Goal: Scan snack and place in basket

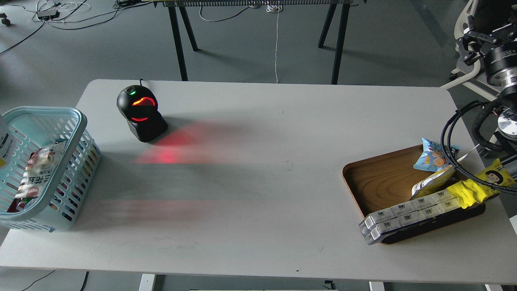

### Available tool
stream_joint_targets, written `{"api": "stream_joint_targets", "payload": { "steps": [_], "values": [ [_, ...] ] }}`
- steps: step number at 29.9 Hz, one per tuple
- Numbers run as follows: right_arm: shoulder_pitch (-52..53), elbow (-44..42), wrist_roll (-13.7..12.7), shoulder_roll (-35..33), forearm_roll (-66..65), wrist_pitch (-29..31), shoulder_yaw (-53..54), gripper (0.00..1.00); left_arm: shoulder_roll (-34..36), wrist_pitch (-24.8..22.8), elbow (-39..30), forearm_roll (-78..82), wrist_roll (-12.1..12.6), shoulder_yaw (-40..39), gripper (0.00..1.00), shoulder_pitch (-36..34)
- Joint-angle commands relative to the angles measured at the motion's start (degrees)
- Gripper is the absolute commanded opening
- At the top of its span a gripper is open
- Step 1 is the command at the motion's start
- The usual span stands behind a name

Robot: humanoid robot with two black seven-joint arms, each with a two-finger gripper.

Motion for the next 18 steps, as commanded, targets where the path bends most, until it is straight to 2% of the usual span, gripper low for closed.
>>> {"api": "stream_joint_targets", "payload": {
  "steps": [1,3,5,10,15,18],
  "values": [
    [0.07,0.00,0.01,0.01,0.00,0.00,-0.05,0.99,-0.16,0.70,0.47,-0.01,0.00,2.70,0.06,0.09],
    [0.07,-0.09,-0.08,-0.08,0.00,0.00,-0.14,0.99,-0.51,1.14,0.47,-0.01,0.00,3.23,0.17,0.09],
    [0.07,-0.09,-0.08,-0.08,-0.09,0.00,-0.14,0.99,-1.13,2.80,0.03,-0.01,0.00,3.24,0.36,0.00],
    [0.07,-0.09,-0.08,-0.35,0.00,0.00,-0.14,0.99,-1.83,10.36,-0.67,-0.38,0.00,3.15,0.82,0.00],
    [0.07,-0.09,-0.08,-0.78,-0.09,0.00,-0.23,0.99,-5.61,8.79,2.13,-20.99,0.00,1.31,0.83,-0.96],
    [0.07,0.00,0.01,-0.87,-0.09,0.00,-0.23,0.99,-8.51,3.89,3.37,-35.48,0.00,-3.16,0.81,-1.40]
  ]
}}
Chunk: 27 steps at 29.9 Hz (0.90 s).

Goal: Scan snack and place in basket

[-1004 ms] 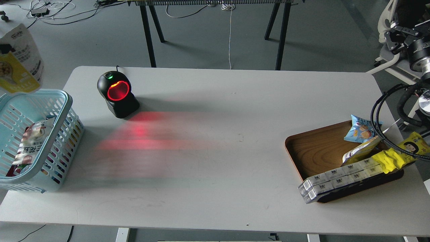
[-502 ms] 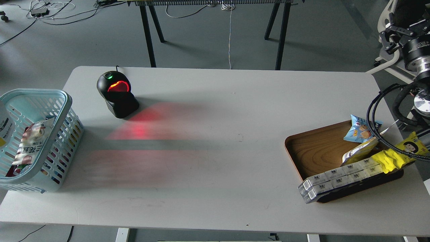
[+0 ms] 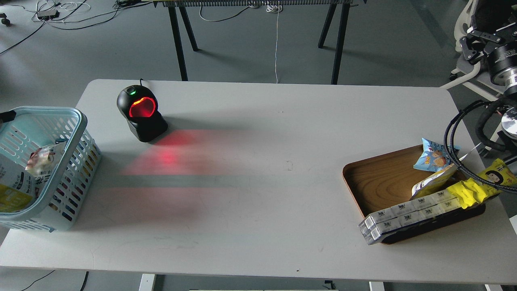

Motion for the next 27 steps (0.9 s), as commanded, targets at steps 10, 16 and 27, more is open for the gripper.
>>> {"api": "stream_joint_targets", "payload": {
  "steps": [10,16,27],
  "values": [
    [3.33,-0.26,-0.55,-1.27,-0.19,0.00,-0.49,0.99,-19.53,-32.01,18.11,-53.28,0.00,-23.54,0.83,-1.32],
    [3.95,-0.34,-0.64,-1.44,-0.19,0.00,-0.41,0.99,-33.41,-34.22,26.56,-70.34,0.00,-29.36,0.85,-1.41],
    [6.94,-0.87,-3.71,-3.82,0.16,0.00,0.21,0.99,-55.83,-33.69,38.68,-99.25,6.71,-36.29,0.92,-1.58]
  ]
}}
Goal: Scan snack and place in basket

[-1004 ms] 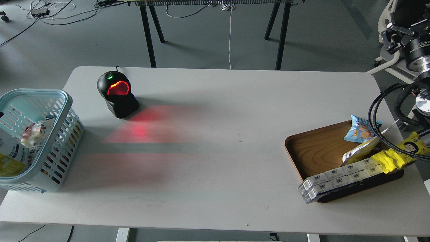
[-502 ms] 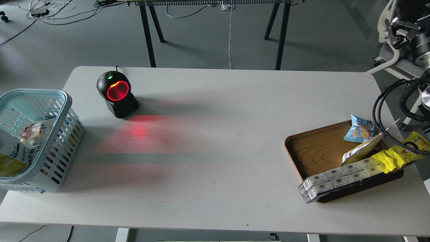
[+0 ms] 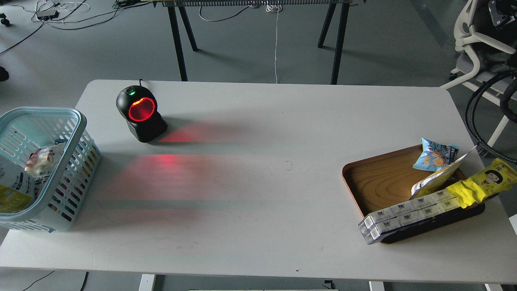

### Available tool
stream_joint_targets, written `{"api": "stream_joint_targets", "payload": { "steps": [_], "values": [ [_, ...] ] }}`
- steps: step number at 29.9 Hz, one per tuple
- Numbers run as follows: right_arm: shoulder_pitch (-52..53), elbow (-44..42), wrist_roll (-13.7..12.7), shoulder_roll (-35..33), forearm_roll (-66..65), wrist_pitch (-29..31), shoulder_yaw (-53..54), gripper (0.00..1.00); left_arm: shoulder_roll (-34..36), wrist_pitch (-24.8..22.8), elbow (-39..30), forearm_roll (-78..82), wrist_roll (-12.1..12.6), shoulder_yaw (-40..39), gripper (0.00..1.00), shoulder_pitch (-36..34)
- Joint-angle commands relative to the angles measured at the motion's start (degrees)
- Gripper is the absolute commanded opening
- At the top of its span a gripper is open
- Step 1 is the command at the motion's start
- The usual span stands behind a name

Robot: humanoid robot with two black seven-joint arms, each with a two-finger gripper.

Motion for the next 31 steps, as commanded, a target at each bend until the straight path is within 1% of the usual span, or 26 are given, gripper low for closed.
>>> {"api": "stream_joint_targets", "payload": {
  "steps": [1,2,6,9,11,14,19,23,26,31],
  "values": [
    [0.01,-0.18,-2.64,-0.03,0.35,0.00,0.45,0.99,-7.88,0.31,4.64,-8.97,6.35,-4.02,0.92,-0.09],
    [-0.16,-0.45,-2.91,-0.03,0.43,0.00,0.80,0.99,-9.64,0.31,6.39,-10.56,7.14,-4.90,0.92,0.08],
    [-0.51,-4.74,-3.96,1.29,0.44,0.00,2.21,0.99,-15.88,-0.22,14.30,-13.03,7.33,-6.05,0.96,0.35],
    [-0.51,-7.91,-6.07,4.44,0.52,0.00,2.65,0.99,-19.14,-0.31,17.74,-16.97,7.33,-6.05,0.99,1.57],
    [-0.51,-9.49,-6.52,5.94,0.52,0.00,3.44,0.99,-20.64,-0.04,19.41,-20.49,7.41,-6.05,0.99,3.77],
    [-0.60,-9.94,-6.69,6.65,0.52,0.00,5.28,0.99,-22.48,0.13,20.12,-23.23,7.59,-5.96,0.99,5.79],
    [-0.78,-9.06,-6.69,8.14,0.61,0.00,7.05,0.99,-23.63,-0.22,20.73,-23.93,7.59,-6.22,0.99,9.66],
    [-0.95,-9.32,-5.99,10.69,0.52,0.00,6.96,0.99,-26.35,-0.39,22.58,-25.60,7.68,-7.89,0.99,11.24],
    [-0.95,-9.41,-5.90,12.28,0.44,0.00,6.43,0.99,-26.53,-0.66,23.63,-25.78,7.68,-8.07,0.99,11.69],
    [-0.60,-9.15,-5.90,12.37,0.35,0.00,6.34,0.99,-26.62,-0.57,23.64,-25.87,7.24,-8.42,0.99,12.21]
  ]
}}
